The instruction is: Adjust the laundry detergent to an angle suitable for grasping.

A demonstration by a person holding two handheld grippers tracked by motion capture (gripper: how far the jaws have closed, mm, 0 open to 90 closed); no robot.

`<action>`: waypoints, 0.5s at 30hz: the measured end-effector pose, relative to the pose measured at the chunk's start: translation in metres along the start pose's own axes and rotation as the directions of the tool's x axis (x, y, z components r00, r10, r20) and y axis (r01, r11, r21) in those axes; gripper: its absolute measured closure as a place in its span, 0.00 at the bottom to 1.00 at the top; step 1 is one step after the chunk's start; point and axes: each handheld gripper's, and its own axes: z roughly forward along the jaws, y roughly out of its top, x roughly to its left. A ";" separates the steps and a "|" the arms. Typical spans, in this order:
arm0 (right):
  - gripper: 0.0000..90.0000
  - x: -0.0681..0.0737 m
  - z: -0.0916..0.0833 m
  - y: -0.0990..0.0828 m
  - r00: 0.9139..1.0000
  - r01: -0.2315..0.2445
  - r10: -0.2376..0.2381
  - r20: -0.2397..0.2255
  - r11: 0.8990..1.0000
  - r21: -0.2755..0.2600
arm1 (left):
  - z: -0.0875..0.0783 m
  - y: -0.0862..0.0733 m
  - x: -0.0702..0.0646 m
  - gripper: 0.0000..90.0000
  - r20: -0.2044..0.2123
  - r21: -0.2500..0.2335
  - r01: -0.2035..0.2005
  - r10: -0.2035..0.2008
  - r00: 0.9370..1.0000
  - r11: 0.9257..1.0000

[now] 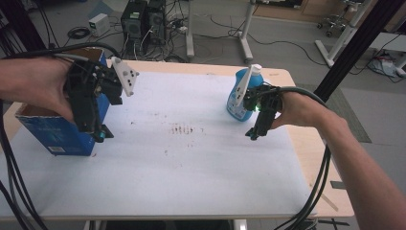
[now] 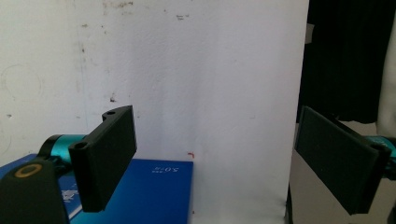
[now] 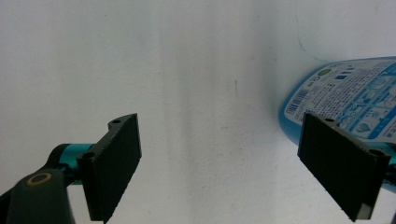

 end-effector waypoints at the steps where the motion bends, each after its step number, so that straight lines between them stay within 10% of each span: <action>1: 0.14 0.000 0.000 0.000 1.000 -0.002 0.002 -0.001 1.000 0.006 | 0.001 0.000 0.001 0.14 0.001 0.004 0.001 -0.001 1.000 1.000; 15: 0.14 0.004 -0.003 -0.002 1.000 -0.007 0.007 0.009 1.000 0.004 | 0.005 0.003 0.004 0.14 0.006 0.011 -0.003 0.003 1.000 1.000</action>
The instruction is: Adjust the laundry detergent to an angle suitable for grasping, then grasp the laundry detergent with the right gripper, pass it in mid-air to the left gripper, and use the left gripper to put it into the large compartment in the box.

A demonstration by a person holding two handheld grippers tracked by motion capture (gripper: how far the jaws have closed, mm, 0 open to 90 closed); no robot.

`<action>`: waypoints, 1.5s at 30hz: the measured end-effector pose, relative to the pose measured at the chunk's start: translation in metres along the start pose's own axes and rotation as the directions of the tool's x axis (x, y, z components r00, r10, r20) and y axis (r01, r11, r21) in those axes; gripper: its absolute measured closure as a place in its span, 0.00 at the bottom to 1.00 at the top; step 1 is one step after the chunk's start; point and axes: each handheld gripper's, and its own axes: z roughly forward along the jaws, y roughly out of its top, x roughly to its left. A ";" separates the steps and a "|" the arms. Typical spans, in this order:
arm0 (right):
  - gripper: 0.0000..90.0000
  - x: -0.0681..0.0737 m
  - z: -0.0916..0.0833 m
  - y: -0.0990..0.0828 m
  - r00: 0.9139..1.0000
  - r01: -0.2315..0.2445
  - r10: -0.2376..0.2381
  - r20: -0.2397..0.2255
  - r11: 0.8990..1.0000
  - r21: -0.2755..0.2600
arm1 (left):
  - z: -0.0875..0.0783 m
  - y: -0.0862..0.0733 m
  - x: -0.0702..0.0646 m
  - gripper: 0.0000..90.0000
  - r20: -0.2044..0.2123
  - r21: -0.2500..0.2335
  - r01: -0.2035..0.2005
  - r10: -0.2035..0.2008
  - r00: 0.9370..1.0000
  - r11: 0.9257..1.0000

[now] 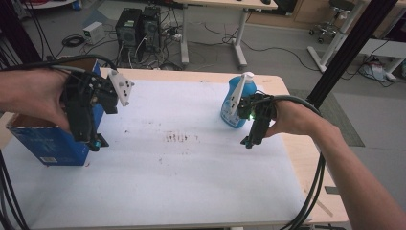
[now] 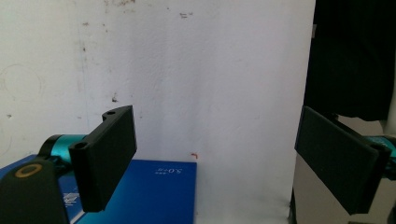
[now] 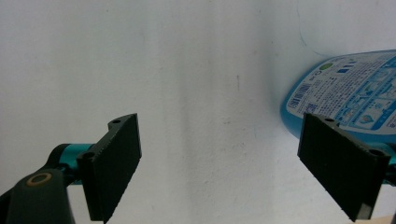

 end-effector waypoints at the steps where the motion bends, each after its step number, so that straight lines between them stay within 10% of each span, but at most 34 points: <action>1: 0.14 0.000 0.000 0.000 1.000 -0.003 0.003 0.001 1.000 -0.003 | 0.000 0.000 0.000 0.14 0.001 -0.002 -0.002 0.002 1.000 1.000; 12: 0.14 0.004 -0.003 -0.023 0.995 -0.103 0.104 0.010 0.993 -0.064 | 0.000 0.000 0.005 0.14 0.006 -0.008 0.008 -0.008 1.000 1.000; 18: 0.14 -0.001 -0.003 -0.049 0.965 -0.260 0.264 0.011 0.957 -0.129 | 0.000 0.003 0.006 0.14 0.007 -0.023 0.004 -0.004 1.000 1.000; 23: 0.14 -0.012 0.001 -0.072 0.875 -0.470 0.484 -0.017 0.841 -0.269 | -0.001 0.003 0.004 0.14 -0.002 -0.031 -0.004 0.004 1.000 1.000; 25: 0.14 -0.012 0.001 -0.072 0.875 -0.470 0.484 -0.017 0.841 -0.269 | -0.002 0.003 0.004 0.14 -0.004 -0.032 -0.003 0.003 1.000 0.999; 26: 0.14 -0.017 0.005 -0.075 0.828 -0.530 0.561 -0.004 0.780 -0.331 | -0.002 0.003 0.003 0.14 -0.009 -0.041 -0.002 0.002 1.000 0.999; 30: 0.14 -0.025 0.012 -0.076 0.766 -0.581 0.642 0.023 0.708 -0.401 | -0.004 0.002 0.000 0.14 -0.015 -0.040 -0.004 0.003 1.000 0.999; 31: 0.14 -0.025 0.012 -0.076 0.766 -0.581 0.642 0.023 0.708 -0.401 | -0.004 0.002 0.000 0.14 -0.015 -0.040 -0.004 0.003 1.000 0.999; 32: 0.14 -0.028 0.015 -0.074 0.745 -0.591 0.667 0.027 0.678 -0.436 | -0.004 0.002 0.000 0.14 -0.017 -0.037 -0.008 0.007 1.000 0.999; 34: 0.14 -0.032 0.017 -0.073 0.729 -0.593 0.683 0.029 0.653 -0.471 | -0.005 0.001 0.000 0.14 -0.013 -0.039 -0.007 0.007 1.000 0.999; 36: 0.14 -0.032 0.017 -0.073 0.729 -0.593 0.683 0.029 0.653 -0.471 | -0.005 0.001 0.000 0.14 -0.010 -0.043 -0.005 0.004 1.000 0.999; 37: 0.14 -0.037 0.020 -0.071 0.709 -0.593 0.705 0.034 0.621 -0.514 | -0.004 -0.001 0.001 0.14 -0.011 -0.044 0.002 -0.002 1.000 0.999; 39: 0.14 -0.040 0.022 -0.069 0.702 -0.599 0.712 0.014 0.602 -0.528 | -0.004 -0.002 0.001 0.14 -0.009 -0.045 0.004 -0.004 1.000 0.999; 45: 0.14 -0.047 0.032 -0.065 0.683 -0.608 0.730 0.024 0.586 -0.536 | -0.003 -0.004 0.002 0.14 -0.006 -0.043 0.005 -0.006 1.000 0.999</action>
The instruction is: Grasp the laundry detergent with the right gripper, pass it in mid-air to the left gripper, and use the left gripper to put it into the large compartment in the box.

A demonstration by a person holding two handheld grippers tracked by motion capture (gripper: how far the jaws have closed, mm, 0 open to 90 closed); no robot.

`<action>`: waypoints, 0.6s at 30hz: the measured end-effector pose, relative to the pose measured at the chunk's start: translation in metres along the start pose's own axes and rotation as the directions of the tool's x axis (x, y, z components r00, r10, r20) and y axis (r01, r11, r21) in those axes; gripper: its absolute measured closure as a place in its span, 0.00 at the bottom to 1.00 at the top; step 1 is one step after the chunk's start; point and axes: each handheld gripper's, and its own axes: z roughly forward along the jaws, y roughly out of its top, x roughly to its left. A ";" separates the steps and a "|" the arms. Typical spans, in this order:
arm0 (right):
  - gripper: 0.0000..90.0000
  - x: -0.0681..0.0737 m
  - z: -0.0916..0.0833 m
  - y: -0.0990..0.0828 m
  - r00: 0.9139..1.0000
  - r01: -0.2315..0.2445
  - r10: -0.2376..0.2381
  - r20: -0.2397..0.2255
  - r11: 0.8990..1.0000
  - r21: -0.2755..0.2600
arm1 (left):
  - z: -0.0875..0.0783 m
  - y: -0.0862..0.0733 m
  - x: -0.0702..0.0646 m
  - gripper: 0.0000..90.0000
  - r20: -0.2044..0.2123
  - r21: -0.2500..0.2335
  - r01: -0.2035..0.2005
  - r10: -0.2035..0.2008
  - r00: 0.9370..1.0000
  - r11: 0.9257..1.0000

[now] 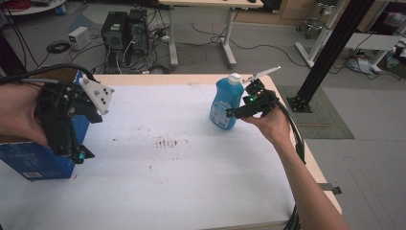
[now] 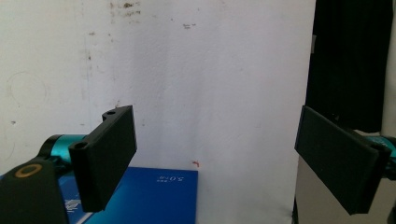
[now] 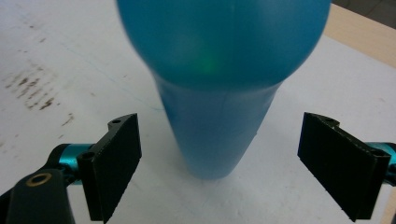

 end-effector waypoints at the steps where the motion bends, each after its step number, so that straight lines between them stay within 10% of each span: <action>1: 0.14 0.000 0.001 0.000 1.000 -0.008 0.008 0.003 1.000 -0.006 | 0.001 -0.002 0.000 0.14 -0.002 -0.009 0.005 -0.005 1.000 1.000; 18: 0.14 0.001 0.016 0.004 0.999 -0.030 0.031 0.016 0.998 -0.061 | 0.001 -0.008 0.002 0.14 -0.004 -0.009 0.019 -0.019 1.000 1.000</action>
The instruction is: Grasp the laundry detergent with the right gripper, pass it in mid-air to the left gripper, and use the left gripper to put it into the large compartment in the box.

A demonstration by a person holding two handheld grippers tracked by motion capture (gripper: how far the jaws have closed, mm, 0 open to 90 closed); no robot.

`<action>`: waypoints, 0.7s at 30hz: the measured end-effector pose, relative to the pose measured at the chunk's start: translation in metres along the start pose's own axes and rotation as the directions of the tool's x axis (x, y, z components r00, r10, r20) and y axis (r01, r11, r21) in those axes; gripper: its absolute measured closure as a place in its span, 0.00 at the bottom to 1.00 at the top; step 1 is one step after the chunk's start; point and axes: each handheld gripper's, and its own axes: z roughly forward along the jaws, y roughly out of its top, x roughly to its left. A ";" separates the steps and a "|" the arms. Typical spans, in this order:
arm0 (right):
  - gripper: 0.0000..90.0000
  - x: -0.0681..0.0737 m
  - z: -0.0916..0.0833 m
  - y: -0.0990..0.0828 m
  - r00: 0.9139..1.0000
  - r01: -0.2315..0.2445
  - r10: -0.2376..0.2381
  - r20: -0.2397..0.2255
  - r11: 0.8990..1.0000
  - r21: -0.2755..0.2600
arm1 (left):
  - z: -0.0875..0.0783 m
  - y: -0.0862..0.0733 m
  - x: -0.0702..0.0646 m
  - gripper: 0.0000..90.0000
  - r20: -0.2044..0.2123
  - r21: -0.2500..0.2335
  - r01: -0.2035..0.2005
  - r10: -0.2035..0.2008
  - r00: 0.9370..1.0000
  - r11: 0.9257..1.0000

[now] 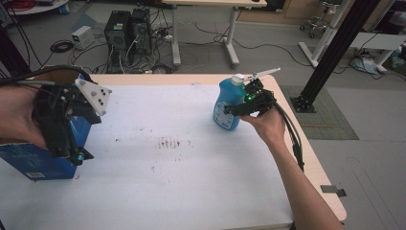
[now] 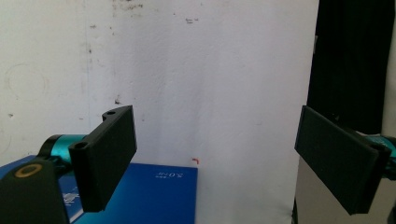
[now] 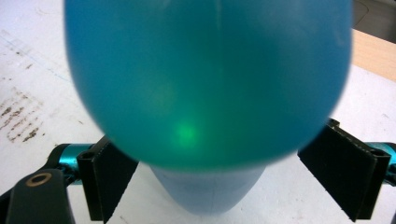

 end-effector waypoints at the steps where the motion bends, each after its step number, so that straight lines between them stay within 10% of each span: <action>1: 0.14 0.000 0.001 0.000 1.000 0.000 0.000 -0.001 1.000 -0.002 | 0.000 0.000 0.000 0.14 0.001 -0.001 0.000 0.000 1.000 1.000; 21: 0.19 0.003 0.008 0.000 1.000 0.004 -0.004 0.004 1.000 -0.025 | 0.001 -0.004 0.001 0.14 -0.001 -0.010 0.013 -0.013 1.000 1.000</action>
